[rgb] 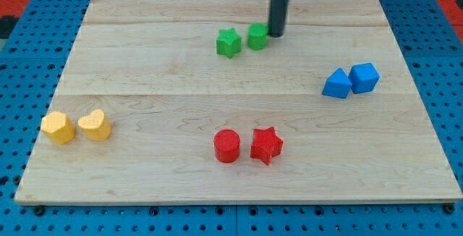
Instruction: Push the green circle into the green star
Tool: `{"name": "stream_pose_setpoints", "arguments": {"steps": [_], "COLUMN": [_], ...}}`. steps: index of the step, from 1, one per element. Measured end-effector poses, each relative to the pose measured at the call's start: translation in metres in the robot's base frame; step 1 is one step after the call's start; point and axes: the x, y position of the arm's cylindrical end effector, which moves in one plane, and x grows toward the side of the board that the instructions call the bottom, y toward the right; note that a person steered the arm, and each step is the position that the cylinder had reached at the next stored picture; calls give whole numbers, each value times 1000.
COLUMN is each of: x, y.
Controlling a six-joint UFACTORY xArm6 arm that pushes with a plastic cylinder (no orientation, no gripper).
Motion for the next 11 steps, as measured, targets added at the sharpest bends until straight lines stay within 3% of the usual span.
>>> {"name": "stream_pose_setpoints", "arguments": {"steps": [1,3,8,9,11], "x": [23,25,95,50,48], "y": [-80,-214,-244,-262,-252]}}
